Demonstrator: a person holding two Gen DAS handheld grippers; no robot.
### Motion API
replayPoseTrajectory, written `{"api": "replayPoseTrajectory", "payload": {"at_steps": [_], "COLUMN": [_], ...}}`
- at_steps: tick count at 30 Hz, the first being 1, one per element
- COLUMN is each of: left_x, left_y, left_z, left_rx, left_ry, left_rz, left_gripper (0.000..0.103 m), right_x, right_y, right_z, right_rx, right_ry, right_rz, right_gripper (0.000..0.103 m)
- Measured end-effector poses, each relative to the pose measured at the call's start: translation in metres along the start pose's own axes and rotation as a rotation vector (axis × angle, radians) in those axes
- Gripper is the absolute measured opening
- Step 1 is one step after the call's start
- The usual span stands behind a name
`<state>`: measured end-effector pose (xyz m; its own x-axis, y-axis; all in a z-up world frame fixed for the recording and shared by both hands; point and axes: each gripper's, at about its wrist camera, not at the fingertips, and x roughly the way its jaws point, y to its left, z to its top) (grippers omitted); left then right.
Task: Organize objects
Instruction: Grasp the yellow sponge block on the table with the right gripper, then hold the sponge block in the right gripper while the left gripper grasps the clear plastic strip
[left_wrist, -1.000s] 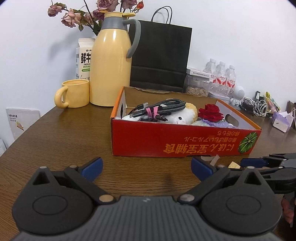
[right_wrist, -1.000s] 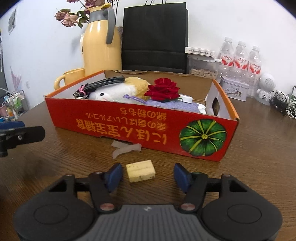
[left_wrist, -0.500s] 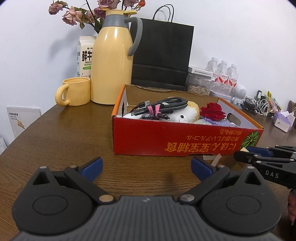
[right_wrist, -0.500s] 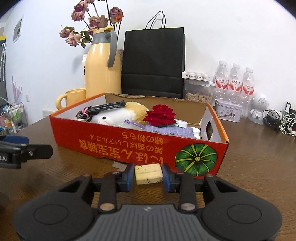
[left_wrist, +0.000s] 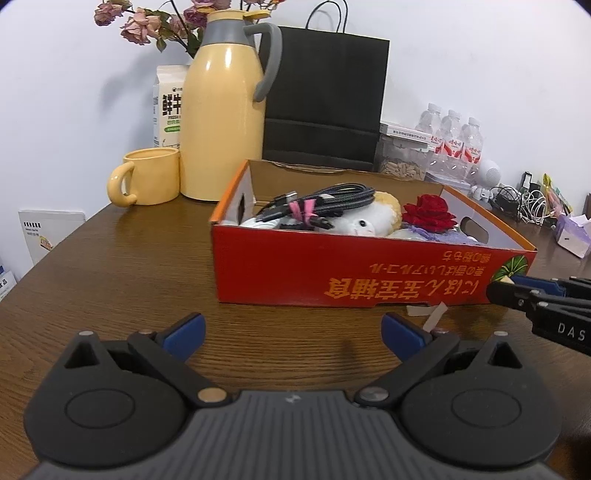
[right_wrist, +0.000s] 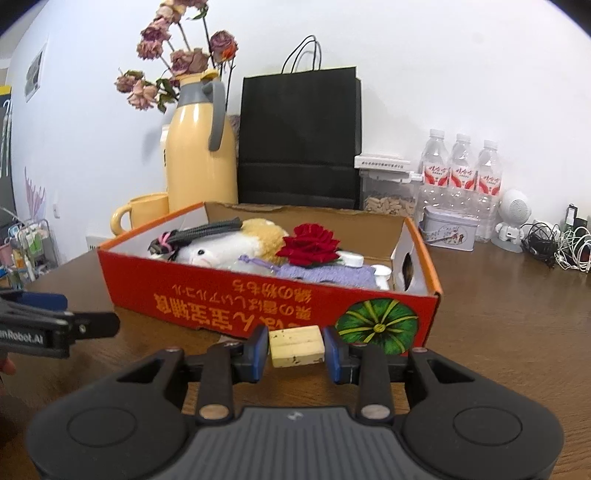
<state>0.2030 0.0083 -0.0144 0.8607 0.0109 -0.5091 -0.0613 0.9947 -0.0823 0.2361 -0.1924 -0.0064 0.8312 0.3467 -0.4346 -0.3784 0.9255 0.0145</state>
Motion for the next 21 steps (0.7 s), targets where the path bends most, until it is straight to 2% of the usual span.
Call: {"api": "replayPoseTrajectory", "payload": {"at_steps": [9, 21], "left_x": [0.018, 0.045], "left_y": [-0.045, -0.089], "left_z": [0.002, 0.003], "left_rx": [0.037, 0.060], "left_ry": [0.022, 0.085], "left_rz": [-0.031, -0.034], "left_gripper": [0.103, 0.103], "right_x": [-0.007, -0.014], "right_y": [-0.021, -0.054], "right_z": [0.003, -0.001], "right_rx": [0.013, 0.029], "right_ry": [-0.035, -0.050], "right_rz": [-0.020, -0.045], "right_gripper": [0.031, 0.031]}}
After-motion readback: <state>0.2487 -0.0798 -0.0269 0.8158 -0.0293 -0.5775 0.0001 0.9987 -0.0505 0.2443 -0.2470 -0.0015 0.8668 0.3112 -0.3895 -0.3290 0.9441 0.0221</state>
